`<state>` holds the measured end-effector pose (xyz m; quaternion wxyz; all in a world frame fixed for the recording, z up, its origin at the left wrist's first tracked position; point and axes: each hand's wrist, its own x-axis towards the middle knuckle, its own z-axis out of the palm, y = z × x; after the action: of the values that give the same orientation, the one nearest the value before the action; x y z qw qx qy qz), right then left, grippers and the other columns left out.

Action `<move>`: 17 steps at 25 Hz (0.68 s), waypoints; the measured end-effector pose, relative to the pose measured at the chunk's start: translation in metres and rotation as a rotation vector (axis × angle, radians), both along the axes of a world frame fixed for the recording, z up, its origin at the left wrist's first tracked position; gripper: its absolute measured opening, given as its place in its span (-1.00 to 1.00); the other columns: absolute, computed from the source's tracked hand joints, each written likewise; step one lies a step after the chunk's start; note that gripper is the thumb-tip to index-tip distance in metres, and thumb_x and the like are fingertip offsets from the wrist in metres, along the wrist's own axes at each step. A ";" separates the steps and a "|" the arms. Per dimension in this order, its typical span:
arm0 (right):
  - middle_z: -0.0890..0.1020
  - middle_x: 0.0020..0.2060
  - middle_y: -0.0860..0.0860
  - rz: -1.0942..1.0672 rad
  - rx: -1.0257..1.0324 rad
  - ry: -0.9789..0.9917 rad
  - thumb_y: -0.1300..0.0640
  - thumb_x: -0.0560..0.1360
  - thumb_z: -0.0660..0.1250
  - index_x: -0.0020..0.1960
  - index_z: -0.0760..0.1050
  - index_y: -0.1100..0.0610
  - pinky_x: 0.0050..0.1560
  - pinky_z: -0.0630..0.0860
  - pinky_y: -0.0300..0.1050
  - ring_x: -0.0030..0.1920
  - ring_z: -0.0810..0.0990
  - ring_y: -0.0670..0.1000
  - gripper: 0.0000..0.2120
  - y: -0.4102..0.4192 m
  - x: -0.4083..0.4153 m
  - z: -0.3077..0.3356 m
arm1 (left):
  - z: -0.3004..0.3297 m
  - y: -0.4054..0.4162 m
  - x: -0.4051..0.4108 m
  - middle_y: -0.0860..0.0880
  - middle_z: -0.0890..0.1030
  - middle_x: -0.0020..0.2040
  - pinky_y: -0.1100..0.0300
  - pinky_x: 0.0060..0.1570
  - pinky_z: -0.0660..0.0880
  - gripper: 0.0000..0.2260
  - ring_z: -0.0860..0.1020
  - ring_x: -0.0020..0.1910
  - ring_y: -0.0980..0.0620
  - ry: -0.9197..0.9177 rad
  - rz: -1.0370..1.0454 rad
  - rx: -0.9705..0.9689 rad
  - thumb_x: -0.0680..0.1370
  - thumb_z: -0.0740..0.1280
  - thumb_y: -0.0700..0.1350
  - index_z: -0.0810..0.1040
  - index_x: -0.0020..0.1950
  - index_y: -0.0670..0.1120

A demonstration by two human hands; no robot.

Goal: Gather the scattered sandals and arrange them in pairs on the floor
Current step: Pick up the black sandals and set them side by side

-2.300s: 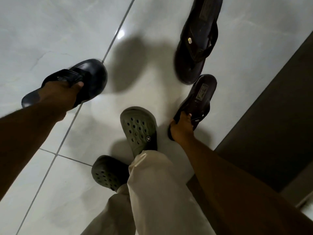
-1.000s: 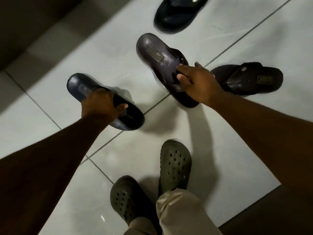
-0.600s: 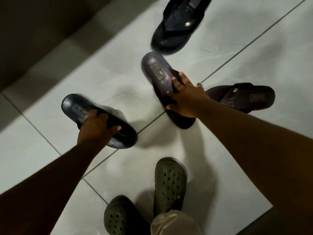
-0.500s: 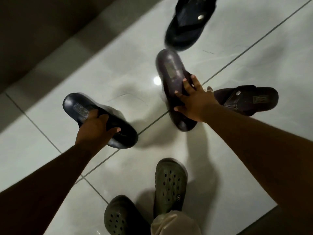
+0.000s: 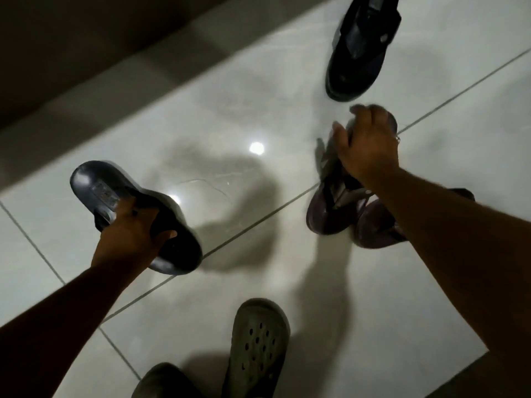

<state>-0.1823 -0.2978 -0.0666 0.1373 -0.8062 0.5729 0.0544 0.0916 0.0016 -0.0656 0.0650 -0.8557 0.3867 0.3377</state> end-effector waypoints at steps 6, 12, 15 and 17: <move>-0.10 0.58 0.15 -0.086 0.273 0.002 -0.17 0.52 0.25 0.57 -0.17 0.10 0.55 0.02 0.15 0.56 -0.04 0.30 -0.15 -0.101 0.063 -0.021 | -0.006 0.001 0.000 -0.25 0.31 0.39 -0.17 -0.02 0.53 -0.42 0.52 0.09 -0.37 0.019 0.060 -0.065 0.39 0.48 0.01 0.40 0.31 -0.17; -0.20 0.57 0.18 0.077 0.330 0.100 -0.12 0.56 0.20 0.55 0.02 0.17 0.54 -0.01 0.21 0.52 -0.05 0.43 -0.30 -0.038 0.092 -0.032 | -0.009 0.013 0.004 -0.21 0.28 0.46 -0.15 0.06 0.52 -0.30 0.49 0.20 -0.36 0.062 0.048 -0.126 0.37 0.48 0.06 0.33 0.40 -0.18; -0.16 0.57 0.22 0.220 0.320 0.048 -0.08 0.57 0.20 0.54 0.06 0.21 0.51 0.07 0.25 0.51 0.02 0.41 -0.32 0.028 0.111 -0.030 | -0.006 0.028 0.008 -0.22 0.32 0.47 -0.13 0.19 0.46 -0.27 0.42 0.34 -0.28 0.062 -0.072 -0.148 0.36 0.48 0.09 0.33 0.42 -0.18; -0.14 0.58 0.17 0.305 0.362 0.021 -0.08 0.57 0.21 0.55 0.05 0.18 0.46 0.16 0.30 0.51 0.06 0.39 -0.32 0.083 0.120 -0.028 | -0.002 0.043 0.019 -0.17 0.30 0.50 -0.13 0.29 0.40 -0.27 0.31 0.46 -0.22 0.013 -0.137 -0.100 0.39 0.44 0.12 0.30 0.46 -0.14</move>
<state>-0.0623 -0.2144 -0.0943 0.2639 -0.8450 0.4268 0.1850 0.1104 0.0446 -0.0678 0.0426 -0.8272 0.4610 0.3184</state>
